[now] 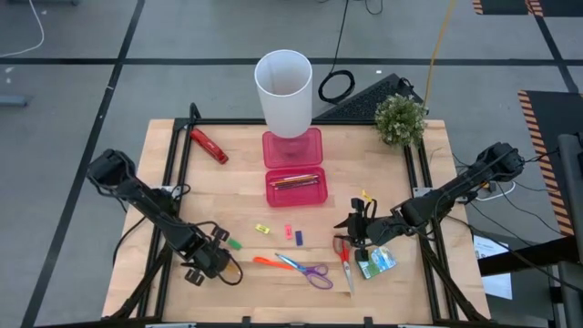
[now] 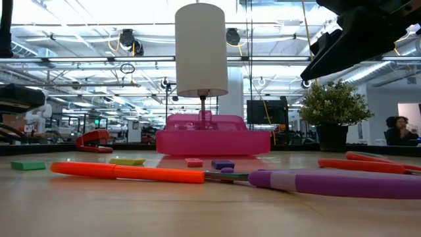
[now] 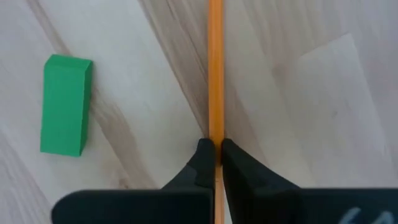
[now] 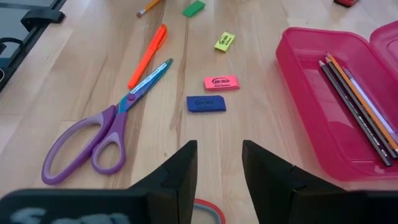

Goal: Pack school essentials
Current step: Put the yellow pencil into the pink supply box

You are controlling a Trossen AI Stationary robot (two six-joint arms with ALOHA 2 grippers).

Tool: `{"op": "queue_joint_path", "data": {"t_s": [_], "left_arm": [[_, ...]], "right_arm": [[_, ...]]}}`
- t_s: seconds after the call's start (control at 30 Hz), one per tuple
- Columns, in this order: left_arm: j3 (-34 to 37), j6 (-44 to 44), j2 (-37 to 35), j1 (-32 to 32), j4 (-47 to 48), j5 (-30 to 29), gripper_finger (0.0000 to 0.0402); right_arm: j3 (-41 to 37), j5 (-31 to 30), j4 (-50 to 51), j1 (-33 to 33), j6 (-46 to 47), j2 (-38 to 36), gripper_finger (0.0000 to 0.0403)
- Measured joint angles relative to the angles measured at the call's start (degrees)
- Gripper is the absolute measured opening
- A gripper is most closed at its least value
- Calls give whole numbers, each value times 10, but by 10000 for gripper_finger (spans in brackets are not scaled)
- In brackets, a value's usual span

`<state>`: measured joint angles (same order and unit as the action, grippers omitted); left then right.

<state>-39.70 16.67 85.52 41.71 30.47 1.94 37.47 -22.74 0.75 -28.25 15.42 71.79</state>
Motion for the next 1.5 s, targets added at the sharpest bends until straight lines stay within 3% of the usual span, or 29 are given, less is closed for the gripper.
{"op": "queue_joint_path", "data": {"t_s": [0.37,0.73,0.87,0.97,1.1,1.3,1.4,1.5], "left_arm": [[-50,19,0,-10,-5,-26,1],[-139,0,-1,-93,116,-36,0],[-150,66,-1,-111,111,-5,4],[-150,154,-1,-81,90,50,21],[-150,228,-1,7,67,53,50],[-150,313,-1,111,-8,-45,118],[-151,307,6,151,-64,-121,159],[-151,275,35,171,-121,-151,185]], "right_arm": [[0,0,9,0,17,0,118],[0,0,10,0,6,0,118],[0,0,10,0,4,0,118],[0,0,10,0,9,0,118],[0,2,10,0,5,0,118],[0,3,8,0,3,0,118],[0,3,8,0,3,0,118],[0,3,8,0,3,0,118]]}}
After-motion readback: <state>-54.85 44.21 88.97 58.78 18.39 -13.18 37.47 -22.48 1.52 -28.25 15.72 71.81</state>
